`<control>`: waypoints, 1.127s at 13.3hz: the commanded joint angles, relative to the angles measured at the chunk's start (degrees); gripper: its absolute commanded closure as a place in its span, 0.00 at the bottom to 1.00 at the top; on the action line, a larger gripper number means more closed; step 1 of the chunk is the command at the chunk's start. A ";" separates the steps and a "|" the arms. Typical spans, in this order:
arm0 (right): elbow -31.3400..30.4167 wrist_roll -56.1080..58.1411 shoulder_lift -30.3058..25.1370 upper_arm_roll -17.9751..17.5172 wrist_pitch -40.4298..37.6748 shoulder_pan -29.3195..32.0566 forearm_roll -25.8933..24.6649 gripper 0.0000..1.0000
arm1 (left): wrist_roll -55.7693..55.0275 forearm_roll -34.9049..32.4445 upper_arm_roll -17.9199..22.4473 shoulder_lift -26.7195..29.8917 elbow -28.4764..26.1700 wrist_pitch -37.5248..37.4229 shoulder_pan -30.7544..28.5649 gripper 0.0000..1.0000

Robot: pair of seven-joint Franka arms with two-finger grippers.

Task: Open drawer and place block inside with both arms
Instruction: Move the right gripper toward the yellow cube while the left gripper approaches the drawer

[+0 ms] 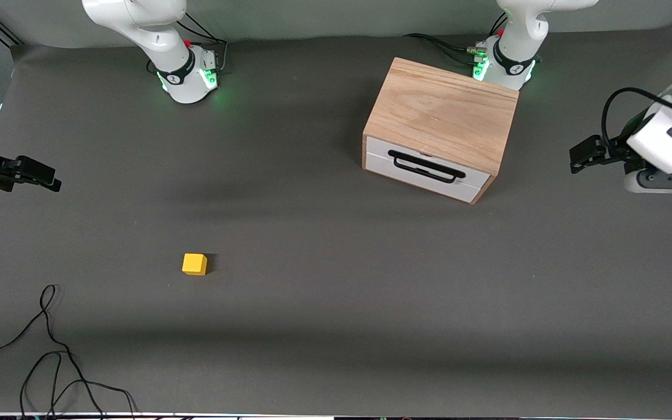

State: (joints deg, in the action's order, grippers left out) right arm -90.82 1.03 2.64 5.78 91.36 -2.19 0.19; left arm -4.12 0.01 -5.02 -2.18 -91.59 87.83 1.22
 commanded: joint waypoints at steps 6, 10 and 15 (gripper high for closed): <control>1.52 -16.91 3.32 0.29 4.00 -12.48 -0.36 0.00 | -3.42 0.87 -0.26 -4.13 1.16 -2.68 2.28 0.02; 1.70 -16.76 4.47 0.37 5.40 -13.81 -0.36 0.00 | -23.87 1.31 -0.52 -9.41 1.33 2.77 10.02 0.16; 1.61 -16.67 7.45 0.90 8.91 -13.37 0.33 0.00 | -53.30 2.54 -0.78 -16.18 1.59 6.55 16.97 0.07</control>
State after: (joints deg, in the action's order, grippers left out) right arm -90.59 -15.36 8.05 6.59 99.04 -15.46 0.20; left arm -47.23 1.84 -6.51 -16.10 -91.57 93.60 16.38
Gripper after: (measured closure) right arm 0.000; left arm 0.084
